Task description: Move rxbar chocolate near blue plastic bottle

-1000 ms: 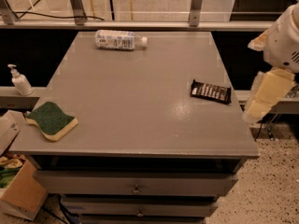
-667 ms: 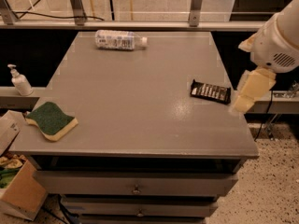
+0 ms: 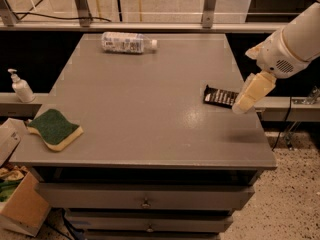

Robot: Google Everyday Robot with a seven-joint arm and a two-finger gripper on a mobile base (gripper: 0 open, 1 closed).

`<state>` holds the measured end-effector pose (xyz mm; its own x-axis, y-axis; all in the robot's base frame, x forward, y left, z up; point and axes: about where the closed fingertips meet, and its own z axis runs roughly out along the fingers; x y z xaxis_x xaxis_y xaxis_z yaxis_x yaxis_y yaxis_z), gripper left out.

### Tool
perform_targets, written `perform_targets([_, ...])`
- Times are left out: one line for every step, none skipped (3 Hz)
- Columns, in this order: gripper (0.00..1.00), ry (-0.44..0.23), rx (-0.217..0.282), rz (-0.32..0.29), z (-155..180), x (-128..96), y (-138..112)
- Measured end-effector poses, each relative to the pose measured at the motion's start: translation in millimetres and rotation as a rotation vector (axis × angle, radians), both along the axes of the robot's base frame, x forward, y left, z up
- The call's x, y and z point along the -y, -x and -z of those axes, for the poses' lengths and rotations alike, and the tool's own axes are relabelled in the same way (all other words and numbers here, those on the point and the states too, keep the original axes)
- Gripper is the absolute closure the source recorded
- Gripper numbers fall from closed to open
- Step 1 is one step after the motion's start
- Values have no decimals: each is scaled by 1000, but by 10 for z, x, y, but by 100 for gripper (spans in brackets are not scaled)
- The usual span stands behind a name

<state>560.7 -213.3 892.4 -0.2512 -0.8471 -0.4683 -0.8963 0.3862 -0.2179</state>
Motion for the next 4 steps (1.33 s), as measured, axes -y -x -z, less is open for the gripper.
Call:
perform_targets([0, -55, -18, 7, 270, 23, -176])
perform_targets([0, -86, -43, 13, 504, 28, -250])
perform_targets([0, -103, -68, 22, 689, 29, -279])
perform_targets([16, -114, -90, 37, 789, 9, -303])
